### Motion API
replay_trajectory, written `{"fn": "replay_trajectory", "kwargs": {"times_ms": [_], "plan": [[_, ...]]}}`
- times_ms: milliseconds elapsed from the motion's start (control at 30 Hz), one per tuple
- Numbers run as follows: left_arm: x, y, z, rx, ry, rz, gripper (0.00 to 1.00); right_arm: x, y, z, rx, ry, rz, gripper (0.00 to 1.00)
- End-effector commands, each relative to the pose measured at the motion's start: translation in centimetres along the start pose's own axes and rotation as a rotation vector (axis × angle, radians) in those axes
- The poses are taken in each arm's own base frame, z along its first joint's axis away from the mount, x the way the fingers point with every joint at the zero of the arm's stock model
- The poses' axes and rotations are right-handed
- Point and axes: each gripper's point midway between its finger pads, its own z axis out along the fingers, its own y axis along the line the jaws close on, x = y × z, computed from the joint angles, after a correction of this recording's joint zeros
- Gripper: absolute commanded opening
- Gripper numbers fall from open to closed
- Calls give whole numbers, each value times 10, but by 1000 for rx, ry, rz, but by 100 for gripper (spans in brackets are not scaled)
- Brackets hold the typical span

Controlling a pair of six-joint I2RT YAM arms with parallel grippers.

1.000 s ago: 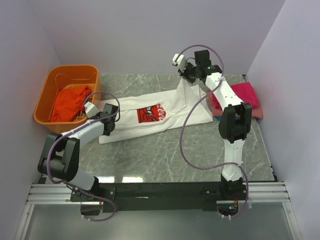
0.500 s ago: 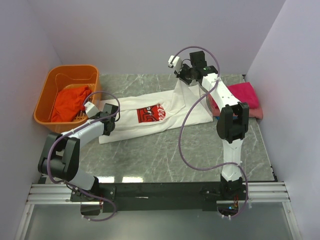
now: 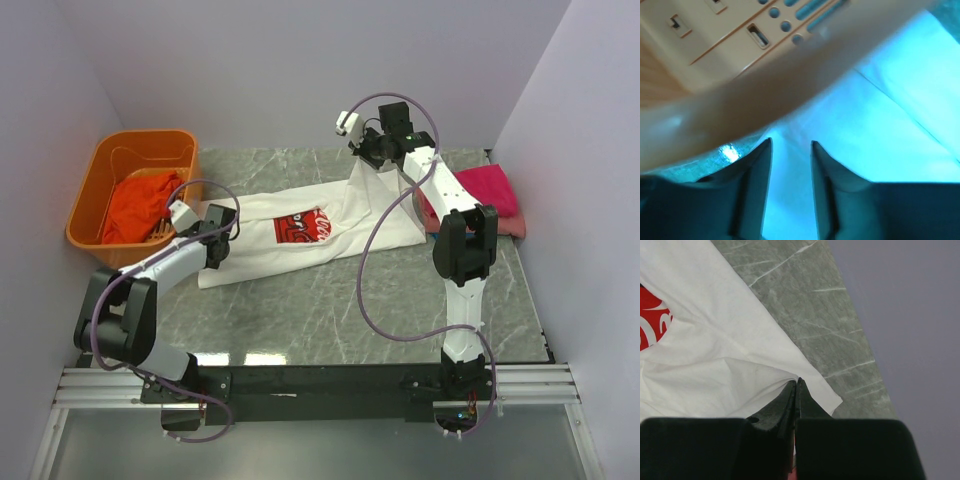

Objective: Fold and stack the t-shirts
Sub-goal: Fold the tshirt

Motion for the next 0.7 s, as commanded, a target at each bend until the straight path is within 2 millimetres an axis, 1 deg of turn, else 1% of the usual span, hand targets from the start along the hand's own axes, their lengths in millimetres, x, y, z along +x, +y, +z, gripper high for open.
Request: {"fn": "replay_trajectory", "kwargs": {"times_ms": [0,33,100,133,267,333,367,400,533,667], "plan": [[-33,-22,-20,107,-44,-59,46,-23,-18,-9,64,-48,-39,0],[-34,-23,-23,119,-41,-58,51,-22,-17,-8,62,-46,-40,0],[-36,-27,-29,158,-26,-49,52,-23,-18,-8,63,-50,-40,0],[-37,-29,-31,175,-26,-51,54,-23,-18,-8,63,-50,-40,0],[-33,-35,-44,275,6,-19,60,-23,-18,-5,59,-48,-33,0],[-28,-40,-50,329,34,-8,63,-23,-20,-3,63,-53,-30,0],[-28,-41,-54,361,30,-2,64,-25,-19,-3,62,-56,-27,0],[-23,-45,-58,402,55,7,64,-24,-20,-1,63,-57,-24,0],[-17,-53,-74,522,86,32,67,-25,-17,6,62,-56,-21,0],[-19,-53,-92,613,86,46,67,-24,-16,13,63,-52,-16,0]]}}
